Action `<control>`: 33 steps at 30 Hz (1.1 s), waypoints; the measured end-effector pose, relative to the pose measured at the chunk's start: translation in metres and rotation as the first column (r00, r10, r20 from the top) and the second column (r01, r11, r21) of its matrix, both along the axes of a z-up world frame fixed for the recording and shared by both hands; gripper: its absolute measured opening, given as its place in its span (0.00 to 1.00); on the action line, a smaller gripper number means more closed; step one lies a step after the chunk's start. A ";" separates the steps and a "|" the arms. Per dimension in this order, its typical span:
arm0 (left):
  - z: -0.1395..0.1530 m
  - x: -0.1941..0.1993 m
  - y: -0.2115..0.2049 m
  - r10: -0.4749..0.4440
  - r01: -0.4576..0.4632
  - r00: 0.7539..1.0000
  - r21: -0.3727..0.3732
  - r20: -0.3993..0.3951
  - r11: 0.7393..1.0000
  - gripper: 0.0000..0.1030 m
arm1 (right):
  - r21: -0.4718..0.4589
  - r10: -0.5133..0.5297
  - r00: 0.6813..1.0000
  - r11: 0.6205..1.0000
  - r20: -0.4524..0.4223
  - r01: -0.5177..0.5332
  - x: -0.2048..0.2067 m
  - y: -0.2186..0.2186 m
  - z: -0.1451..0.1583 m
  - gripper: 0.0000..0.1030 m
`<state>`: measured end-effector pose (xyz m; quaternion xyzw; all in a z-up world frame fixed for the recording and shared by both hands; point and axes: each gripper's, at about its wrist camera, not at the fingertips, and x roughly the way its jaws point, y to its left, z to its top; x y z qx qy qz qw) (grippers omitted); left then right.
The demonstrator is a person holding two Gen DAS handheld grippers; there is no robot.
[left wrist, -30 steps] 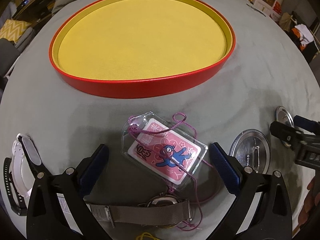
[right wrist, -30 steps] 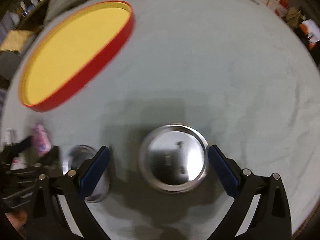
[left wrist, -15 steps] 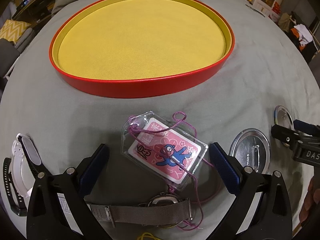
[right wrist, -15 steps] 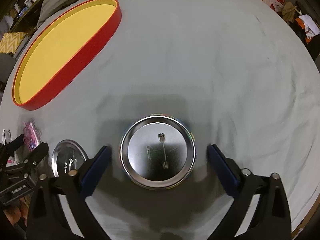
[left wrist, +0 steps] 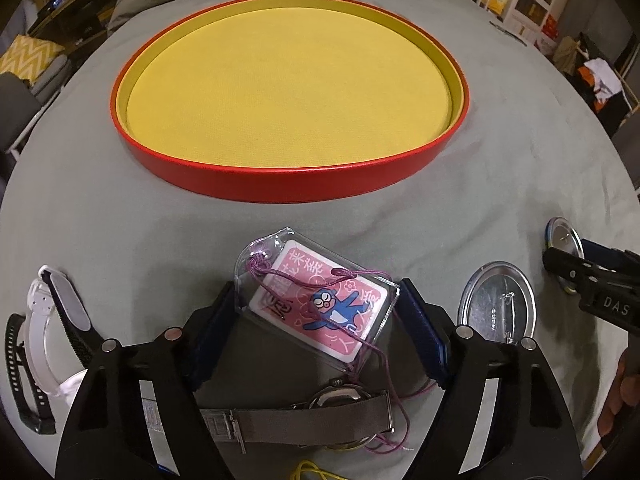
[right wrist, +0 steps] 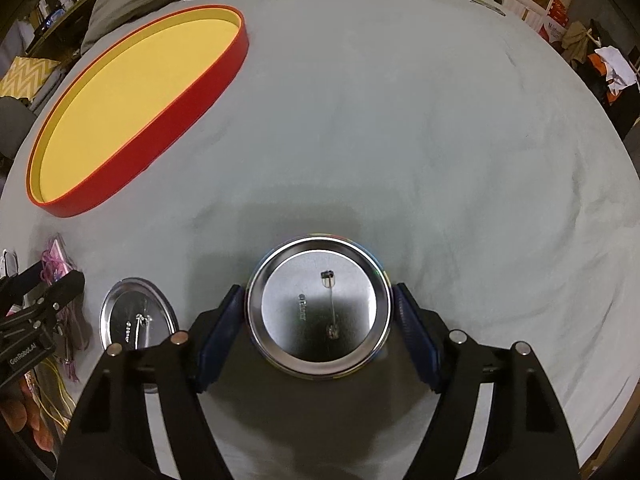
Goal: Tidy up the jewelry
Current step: 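Close the right tool on the silver button while the left tool grasps the pink card holder, then carry the silver button with the right tool while the left tool carries the card holder to the tray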
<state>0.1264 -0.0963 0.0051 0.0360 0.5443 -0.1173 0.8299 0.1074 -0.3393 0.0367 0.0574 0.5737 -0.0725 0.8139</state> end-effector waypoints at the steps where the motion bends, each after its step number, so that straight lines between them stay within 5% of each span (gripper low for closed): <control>1: 0.001 -0.002 0.001 0.001 -0.001 1.000 -0.003 0.001 1.000 0.74 | 0.001 -0.003 1.000 1.000 0.005 0.003 -0.002 -0.001 0.002 0.68; 17: 0.043 -0.021 0.024 0.008 -0.006 0.999 -0.049 0.048 0.999 0.74 | 0.023 0.008 0.995 1.000 0.096 -0.010 -0.036 0.013 0.028 0.68; 33: 0.168 -0.032 0.033 -0.015 0.026 0.985 -0.063 0.174 0.998 0.72 | 0.015 0.128 0.962 0.991 0.240 -0.136 -0.041 0.057 0.108 0.68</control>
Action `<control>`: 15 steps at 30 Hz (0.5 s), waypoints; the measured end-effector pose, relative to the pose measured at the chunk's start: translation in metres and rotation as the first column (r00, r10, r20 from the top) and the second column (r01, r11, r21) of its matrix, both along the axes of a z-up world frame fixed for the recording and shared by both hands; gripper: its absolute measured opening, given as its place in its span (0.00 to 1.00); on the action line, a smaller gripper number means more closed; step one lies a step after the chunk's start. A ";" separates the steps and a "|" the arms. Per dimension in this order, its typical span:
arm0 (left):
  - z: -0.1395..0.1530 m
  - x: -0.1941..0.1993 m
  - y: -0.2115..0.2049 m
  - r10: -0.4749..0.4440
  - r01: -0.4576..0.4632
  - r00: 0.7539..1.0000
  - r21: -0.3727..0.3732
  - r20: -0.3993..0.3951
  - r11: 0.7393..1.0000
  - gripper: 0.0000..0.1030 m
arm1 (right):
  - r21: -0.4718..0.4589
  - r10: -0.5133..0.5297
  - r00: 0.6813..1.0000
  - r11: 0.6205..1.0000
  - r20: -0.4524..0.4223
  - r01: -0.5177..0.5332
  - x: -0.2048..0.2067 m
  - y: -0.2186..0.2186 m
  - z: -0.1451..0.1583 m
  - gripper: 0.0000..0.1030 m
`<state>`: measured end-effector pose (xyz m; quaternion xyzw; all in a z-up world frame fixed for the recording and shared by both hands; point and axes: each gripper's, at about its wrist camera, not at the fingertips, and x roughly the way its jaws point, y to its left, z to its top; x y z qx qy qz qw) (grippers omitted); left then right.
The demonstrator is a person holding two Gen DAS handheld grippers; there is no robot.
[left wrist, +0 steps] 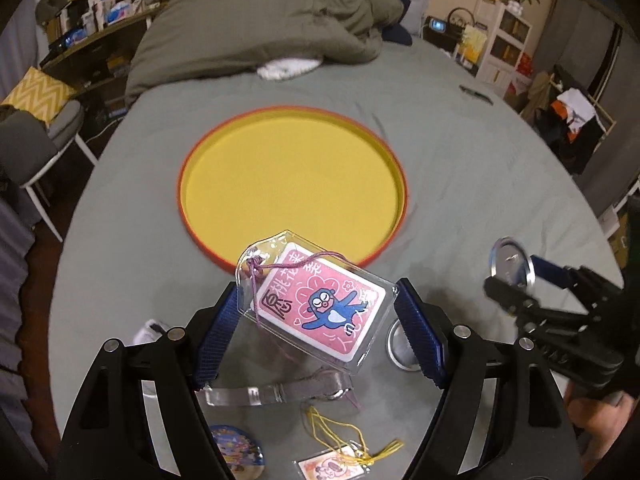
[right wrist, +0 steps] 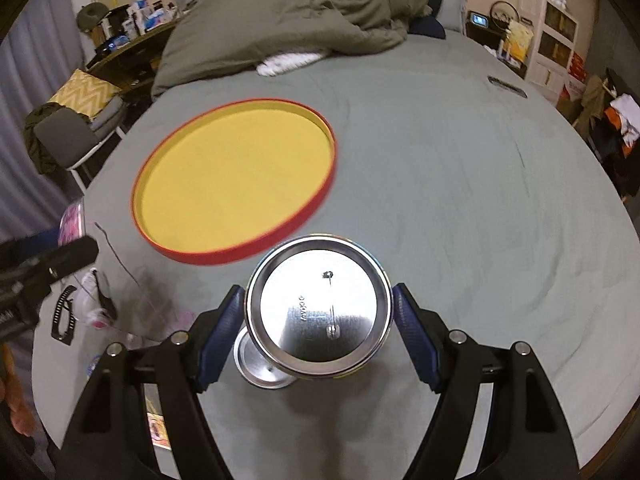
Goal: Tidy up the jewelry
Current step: 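Carry the silver button with the right tool while the left tool carries the card holder to the tray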
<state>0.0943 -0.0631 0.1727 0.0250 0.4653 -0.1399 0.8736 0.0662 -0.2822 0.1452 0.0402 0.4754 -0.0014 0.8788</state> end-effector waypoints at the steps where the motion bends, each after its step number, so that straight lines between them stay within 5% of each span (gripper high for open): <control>1: 0.009 0.002 0.000 -0.003 0.003 1.000 -0.002 0.008 1.000 0.72 | 0.005 0.002 1.000 1.000 0.006 -0.002 0.002 0.001 0.005 0.68; 15: 0.079 0.052 -0.011 -0.022 0.025 0.996 -0.037 0.081 0.999 0.70 | 0.047 0.013 0.998 0.999 0.066 -0.016 0.050 0.005 0.056 0.68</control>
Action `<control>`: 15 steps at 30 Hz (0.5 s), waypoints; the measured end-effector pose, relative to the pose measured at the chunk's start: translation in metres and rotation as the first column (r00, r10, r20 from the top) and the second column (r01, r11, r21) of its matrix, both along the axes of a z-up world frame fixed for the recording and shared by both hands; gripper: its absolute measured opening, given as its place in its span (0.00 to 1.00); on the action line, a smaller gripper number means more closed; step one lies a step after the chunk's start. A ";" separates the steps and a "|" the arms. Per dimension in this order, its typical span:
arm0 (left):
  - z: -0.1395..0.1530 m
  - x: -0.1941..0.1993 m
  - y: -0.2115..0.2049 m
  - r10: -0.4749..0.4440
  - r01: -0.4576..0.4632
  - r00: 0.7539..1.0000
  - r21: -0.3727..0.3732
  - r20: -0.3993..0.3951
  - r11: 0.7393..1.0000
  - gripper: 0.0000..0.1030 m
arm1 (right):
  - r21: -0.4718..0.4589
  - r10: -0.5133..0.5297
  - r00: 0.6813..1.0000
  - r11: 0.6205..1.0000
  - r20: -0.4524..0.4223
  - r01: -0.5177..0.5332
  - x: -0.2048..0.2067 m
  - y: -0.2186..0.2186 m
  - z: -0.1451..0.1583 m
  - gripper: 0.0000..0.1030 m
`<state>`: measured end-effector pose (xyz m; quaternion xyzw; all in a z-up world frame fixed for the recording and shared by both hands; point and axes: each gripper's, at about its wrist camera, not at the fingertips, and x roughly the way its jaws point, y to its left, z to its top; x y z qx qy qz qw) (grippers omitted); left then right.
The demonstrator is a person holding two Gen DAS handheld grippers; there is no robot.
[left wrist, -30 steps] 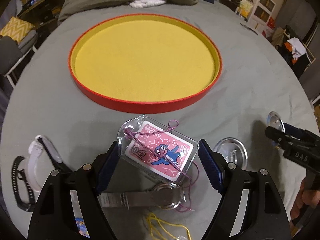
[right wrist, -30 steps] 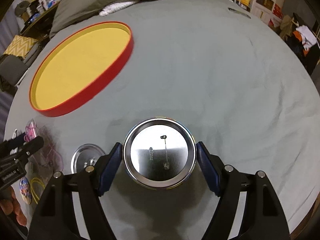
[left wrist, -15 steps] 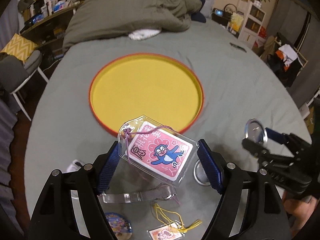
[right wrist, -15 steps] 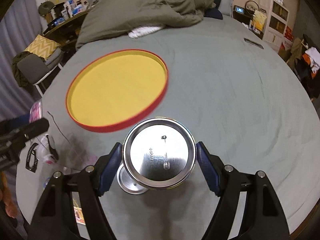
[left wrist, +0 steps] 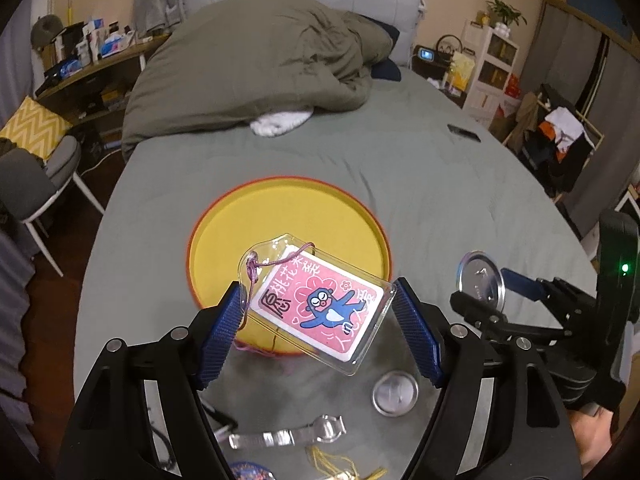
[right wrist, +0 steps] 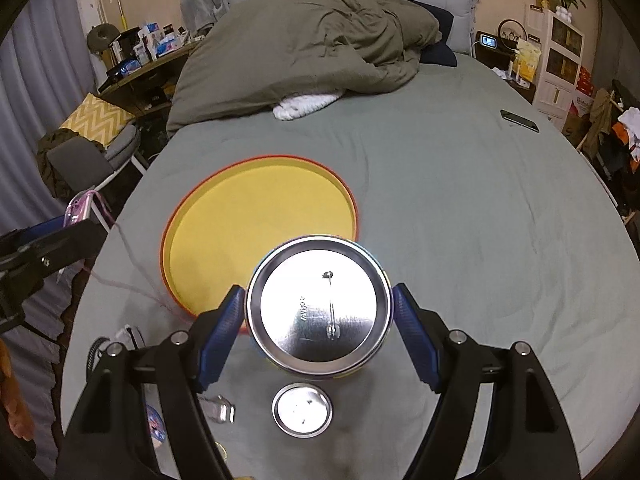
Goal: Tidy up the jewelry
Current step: 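Carry the silver button with the right tool while the left tool carries the card holder to the tray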
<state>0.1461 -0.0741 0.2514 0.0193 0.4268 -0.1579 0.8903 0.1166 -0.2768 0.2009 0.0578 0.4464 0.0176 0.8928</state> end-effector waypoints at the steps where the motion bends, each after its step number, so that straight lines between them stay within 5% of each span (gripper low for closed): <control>1: 0.003 0.008 0.000 0.003 -0.003 1.000 0.000 0.003 1.000 0.70 | 0.010 0.002 1.000 1.000 0.001 -0.002 0.006 0.000 0.002 0.68; 7: 0.010 0.052 0.006 0.024 -0.024 1.000 -0.007 0.020 1.000 0.70 | -0.003 0.020 1.000 1.000 0.014 -0.020 0.043 0.011 0.007 0.68; 15: -0.001 0.135 0.016 0.064 -0.061 0.997 -0.059 0.041 0.996 0.70 | -0.003 0.074 0.997 0.997 0.017 -0.074 0.115 0.031 -0.023 0.68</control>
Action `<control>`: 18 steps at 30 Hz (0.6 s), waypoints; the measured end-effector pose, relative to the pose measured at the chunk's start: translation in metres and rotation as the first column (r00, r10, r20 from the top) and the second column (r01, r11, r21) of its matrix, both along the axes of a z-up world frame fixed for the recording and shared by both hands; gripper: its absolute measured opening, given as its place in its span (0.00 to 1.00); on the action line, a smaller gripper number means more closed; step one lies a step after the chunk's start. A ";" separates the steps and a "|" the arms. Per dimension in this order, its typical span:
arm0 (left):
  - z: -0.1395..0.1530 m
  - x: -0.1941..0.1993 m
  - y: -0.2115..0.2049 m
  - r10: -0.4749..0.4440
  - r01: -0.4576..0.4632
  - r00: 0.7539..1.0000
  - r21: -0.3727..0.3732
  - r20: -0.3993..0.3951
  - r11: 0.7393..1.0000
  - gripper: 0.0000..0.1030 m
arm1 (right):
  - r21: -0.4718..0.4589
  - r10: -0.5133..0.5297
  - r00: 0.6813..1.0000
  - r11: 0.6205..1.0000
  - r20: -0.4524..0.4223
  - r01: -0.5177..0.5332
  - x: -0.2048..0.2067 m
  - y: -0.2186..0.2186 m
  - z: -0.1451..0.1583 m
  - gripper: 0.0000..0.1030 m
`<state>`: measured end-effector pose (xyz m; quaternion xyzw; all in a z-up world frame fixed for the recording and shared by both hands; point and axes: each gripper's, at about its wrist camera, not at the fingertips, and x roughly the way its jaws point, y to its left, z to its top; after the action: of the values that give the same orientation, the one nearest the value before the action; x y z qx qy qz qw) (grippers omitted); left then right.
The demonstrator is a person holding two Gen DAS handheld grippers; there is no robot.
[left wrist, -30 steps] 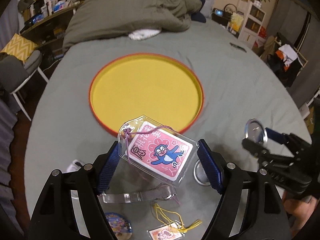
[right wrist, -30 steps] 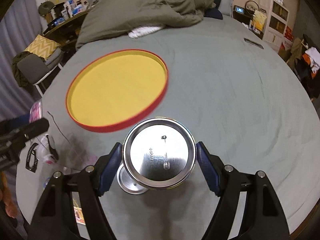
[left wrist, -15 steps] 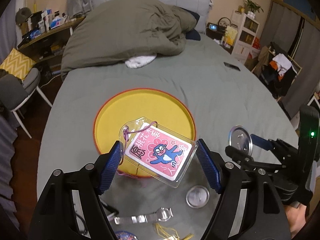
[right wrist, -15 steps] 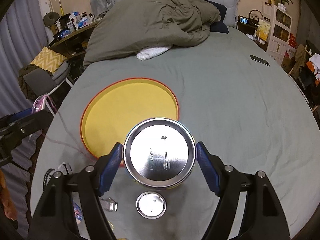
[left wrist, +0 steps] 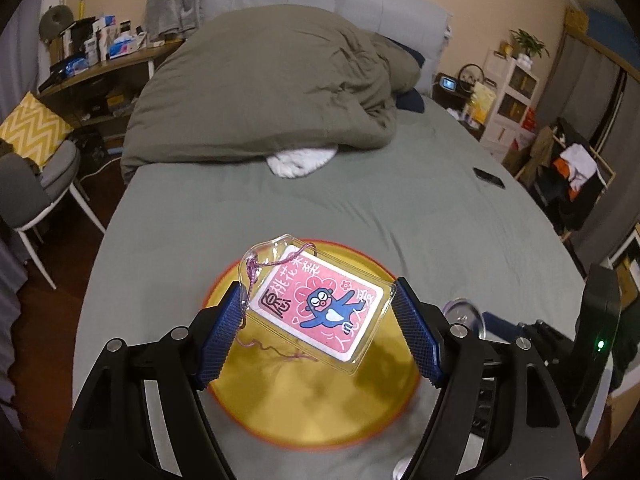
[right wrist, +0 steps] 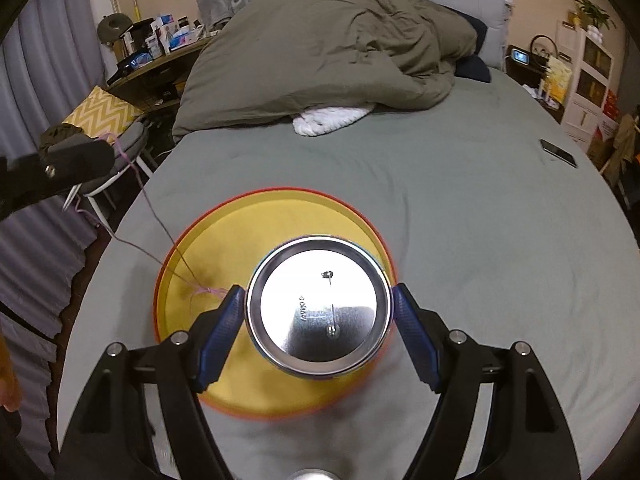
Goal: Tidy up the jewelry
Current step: 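Carry the silver button with the right tool while the left tool carries the card holder to the tray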
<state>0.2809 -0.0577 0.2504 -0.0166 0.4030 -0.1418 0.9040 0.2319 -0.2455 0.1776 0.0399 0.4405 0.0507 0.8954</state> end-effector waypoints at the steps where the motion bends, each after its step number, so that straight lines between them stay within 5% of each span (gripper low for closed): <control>1: -0.004 0.010 0.000 0.002 -0.002 1.000 -0.003 0.001 1.000 0.70 | 0.001 0.001 1.000 1.000 0.000 -0.001 0.006 0.001 -0.004 0.68; 6: -0.035 0.056 0.004 0.021 -0.021 1.000 -0.016 -0.014 1.000 0.70 | -0.030 0.016 1.000 0.999 -0.002 -0.016 0.046 0.011 -0.029 0.68; 18: -0.151 0.119 -0.017 -0.001 0.019 0.992 0.143 -0.125 0.990 0.70 | -0.055 -0.001 0.996 0.998 -0.089 -0.004 0.103 0.033 -0.101 0.68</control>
<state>0.4003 -0.0750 0.0995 0.0416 0.4681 -0.1157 0.8751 0.3354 -0.2130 0.0767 0.0169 0.4813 0.0373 0.8756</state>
